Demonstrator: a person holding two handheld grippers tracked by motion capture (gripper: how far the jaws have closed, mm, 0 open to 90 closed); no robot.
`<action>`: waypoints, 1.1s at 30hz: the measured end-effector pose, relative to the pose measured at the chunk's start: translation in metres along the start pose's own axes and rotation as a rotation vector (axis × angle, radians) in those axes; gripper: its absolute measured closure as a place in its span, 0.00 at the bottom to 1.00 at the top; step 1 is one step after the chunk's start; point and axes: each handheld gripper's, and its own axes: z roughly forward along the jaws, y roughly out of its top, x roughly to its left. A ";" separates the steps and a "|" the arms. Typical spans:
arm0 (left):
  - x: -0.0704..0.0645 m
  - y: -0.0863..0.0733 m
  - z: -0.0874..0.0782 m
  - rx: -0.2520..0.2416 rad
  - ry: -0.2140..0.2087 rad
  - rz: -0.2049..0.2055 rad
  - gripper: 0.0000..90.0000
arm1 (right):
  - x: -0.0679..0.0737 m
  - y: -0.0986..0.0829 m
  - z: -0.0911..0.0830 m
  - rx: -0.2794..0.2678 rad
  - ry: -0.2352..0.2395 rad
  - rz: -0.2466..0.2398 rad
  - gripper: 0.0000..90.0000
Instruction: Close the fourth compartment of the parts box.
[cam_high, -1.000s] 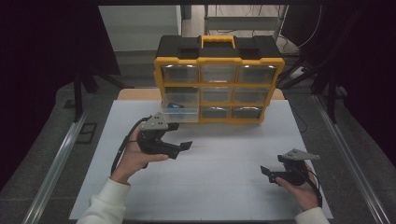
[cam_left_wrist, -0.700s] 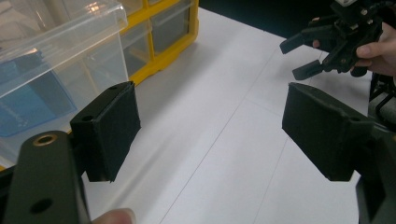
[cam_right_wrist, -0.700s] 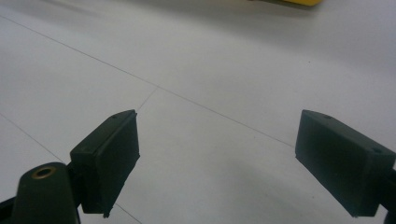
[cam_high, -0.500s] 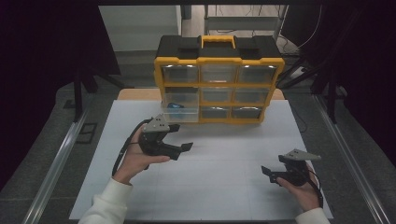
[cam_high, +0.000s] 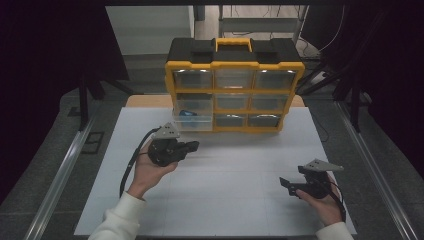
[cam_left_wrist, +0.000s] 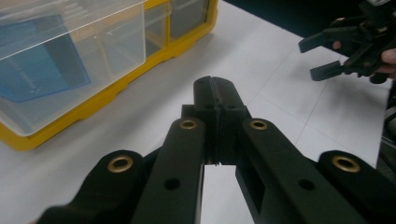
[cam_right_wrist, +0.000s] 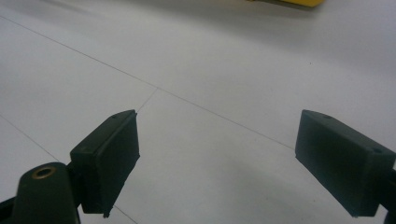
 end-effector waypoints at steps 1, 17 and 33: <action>0.001 0.000 0.001 -0.002 0.002 -0.002 1.00 | 0.000 0.000 0.000 0.001 -0.001 0.000 0.16; 0.021 0.010 0.017 0.003 0.037 -0.042 1.00 | 0.000 0.000 0.000 0.001 0.002 0.006 0.16; 0.038 0.012 0.029 0.007 0.093 -0.079 1.00 | 0.000 0.000 0.000 0.000 0.001 0.005 0.16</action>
